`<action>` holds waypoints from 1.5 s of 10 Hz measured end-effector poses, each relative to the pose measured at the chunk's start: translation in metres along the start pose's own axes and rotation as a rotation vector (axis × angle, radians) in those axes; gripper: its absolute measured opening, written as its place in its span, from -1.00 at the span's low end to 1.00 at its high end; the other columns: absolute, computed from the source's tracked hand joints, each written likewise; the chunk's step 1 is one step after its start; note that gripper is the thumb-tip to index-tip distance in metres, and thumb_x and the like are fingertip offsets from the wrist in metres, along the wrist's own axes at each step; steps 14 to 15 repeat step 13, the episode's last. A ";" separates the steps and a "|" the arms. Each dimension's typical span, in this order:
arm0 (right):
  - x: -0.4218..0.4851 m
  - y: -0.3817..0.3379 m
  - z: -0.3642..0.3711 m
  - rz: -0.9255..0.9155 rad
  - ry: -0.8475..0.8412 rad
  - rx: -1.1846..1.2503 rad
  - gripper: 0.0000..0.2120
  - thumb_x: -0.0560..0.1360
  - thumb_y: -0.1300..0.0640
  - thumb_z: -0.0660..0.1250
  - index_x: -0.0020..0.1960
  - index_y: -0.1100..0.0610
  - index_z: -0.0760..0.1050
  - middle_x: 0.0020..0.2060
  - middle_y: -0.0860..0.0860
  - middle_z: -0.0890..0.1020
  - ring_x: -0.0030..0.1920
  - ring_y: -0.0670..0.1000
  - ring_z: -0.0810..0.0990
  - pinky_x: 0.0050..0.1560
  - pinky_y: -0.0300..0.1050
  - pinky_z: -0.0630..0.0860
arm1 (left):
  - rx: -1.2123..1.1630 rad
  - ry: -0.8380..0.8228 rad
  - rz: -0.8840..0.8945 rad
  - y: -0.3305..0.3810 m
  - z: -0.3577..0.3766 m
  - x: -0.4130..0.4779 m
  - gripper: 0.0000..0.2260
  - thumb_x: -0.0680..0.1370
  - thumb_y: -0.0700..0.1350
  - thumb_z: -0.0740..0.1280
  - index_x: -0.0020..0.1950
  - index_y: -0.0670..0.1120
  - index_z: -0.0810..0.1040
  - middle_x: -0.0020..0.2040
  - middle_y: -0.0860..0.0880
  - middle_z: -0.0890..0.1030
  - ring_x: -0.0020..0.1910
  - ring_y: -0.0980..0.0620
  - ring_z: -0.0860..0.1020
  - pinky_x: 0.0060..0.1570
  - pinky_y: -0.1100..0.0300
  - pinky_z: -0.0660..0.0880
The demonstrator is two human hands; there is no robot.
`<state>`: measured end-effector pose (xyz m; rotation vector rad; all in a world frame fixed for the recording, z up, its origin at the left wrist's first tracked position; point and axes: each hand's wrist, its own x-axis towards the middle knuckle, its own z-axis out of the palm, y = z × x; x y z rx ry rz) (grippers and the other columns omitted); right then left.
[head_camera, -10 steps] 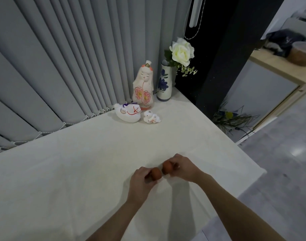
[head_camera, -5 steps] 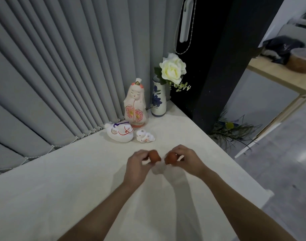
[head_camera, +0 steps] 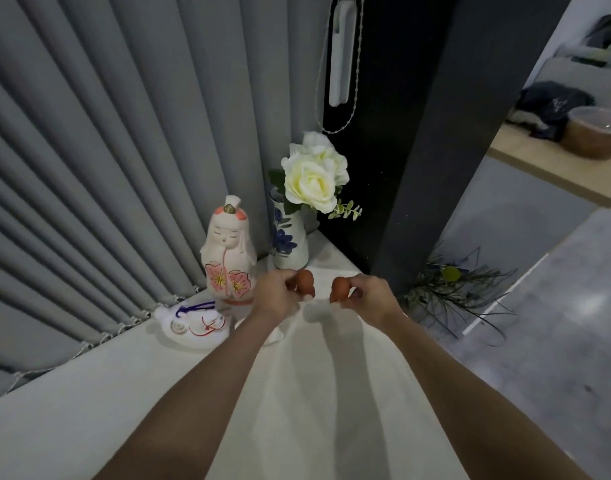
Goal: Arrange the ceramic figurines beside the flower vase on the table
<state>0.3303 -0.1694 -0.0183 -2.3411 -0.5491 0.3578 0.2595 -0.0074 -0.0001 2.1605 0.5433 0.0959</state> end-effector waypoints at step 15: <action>0.034 0.015 0.027 0.035 -0.119 -0.024 -0.78 0.27 0.15 0.53 -0.10 0.10 0.62 -0.13 0.06 0.60 -0.14 0.04 0.58 0.04 -0.04 0.58 | -0.028 -0.140 -0.105 -0.035 0.020 0.033 -0.45 0.37 -0.37 0.45 0.34 -0.16 0.44 0.24 -0.18 0.57 0.22 -0.11 0.54 0.25 0.03 0.50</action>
